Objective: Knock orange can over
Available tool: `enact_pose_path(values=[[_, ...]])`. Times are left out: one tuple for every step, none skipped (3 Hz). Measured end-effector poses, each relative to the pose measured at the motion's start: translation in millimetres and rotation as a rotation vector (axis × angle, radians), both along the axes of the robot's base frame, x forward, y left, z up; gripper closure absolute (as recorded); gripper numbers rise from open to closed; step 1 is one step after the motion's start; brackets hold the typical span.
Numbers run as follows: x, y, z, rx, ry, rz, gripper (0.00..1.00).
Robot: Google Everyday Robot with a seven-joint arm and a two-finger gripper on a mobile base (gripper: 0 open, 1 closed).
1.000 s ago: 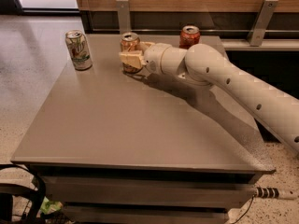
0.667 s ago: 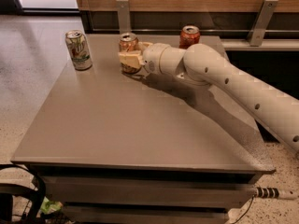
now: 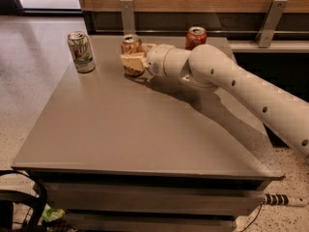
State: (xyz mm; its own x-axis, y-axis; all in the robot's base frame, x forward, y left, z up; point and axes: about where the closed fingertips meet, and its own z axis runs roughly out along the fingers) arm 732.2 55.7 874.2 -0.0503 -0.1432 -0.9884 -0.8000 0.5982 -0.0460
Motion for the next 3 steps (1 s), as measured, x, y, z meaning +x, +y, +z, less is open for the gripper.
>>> enact_pose_path(values=[[-5.7,-6.5,8.3,-0.035,-0.009,-0.009,1.0],[-15.4,-20.1,19.6,-0.091,-0.011,-0.033,1.0],[-26.8,-32.3,31.8,-0.172,0.006,-0.049,1.0]])
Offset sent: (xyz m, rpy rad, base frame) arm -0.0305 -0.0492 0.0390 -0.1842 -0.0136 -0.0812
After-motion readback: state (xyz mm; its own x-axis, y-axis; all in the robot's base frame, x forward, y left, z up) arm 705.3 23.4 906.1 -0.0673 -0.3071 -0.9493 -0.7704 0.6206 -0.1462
